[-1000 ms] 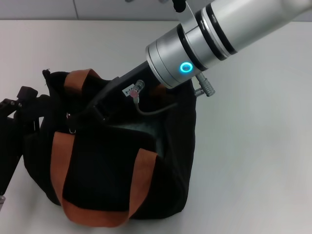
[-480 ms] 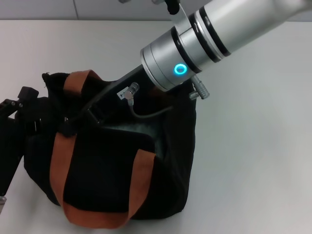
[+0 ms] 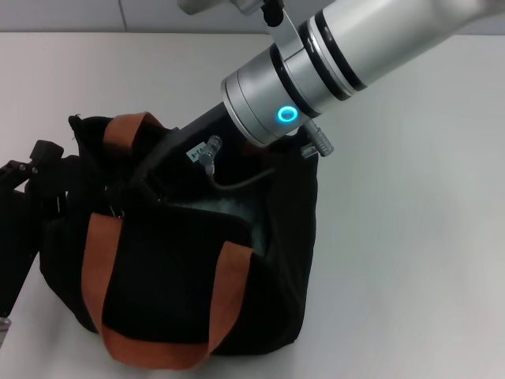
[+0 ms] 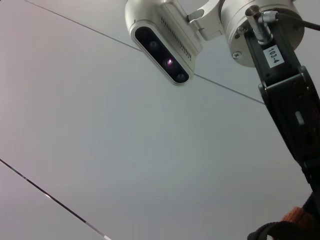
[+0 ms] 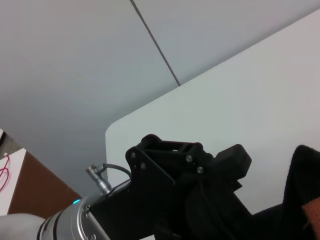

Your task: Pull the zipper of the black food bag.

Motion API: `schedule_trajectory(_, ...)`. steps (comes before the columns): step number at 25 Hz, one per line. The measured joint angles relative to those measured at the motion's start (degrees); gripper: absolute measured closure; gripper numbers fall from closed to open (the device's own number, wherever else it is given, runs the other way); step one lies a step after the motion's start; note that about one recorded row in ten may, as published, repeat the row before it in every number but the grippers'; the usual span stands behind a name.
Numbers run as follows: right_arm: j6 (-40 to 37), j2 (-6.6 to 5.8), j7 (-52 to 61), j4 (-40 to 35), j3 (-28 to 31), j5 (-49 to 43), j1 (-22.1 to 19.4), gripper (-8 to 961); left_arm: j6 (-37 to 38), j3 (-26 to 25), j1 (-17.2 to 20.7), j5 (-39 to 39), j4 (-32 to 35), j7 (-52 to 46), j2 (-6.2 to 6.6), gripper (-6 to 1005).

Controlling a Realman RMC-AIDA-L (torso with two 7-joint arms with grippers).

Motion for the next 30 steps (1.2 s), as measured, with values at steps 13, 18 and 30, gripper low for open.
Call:
schedule_trajectory(13, -1.89, -0.44, -0.40, -0.46, 1.19, -2.87, -1.25, 955, 0.11, 0.00, 0.09, 0.00, 0.39, 0.03, 0.00, 991)
schedule_trajectory(18, -2.91, -0.60, -0.35, -1.16, 4.06, -4.33, -2.48, 948, 0.08, 0.00, 0.11, -0.01, 0.44, 0.05, 0.00, 991)
schedule_trajectory(30, -4.40, -0.19, 4.43, -2.00, 6.72, -5.66, -2.20, 915, -0.44, 0.00, -0.03, -0.01, 0.46, 0.52, 0.00, 991)
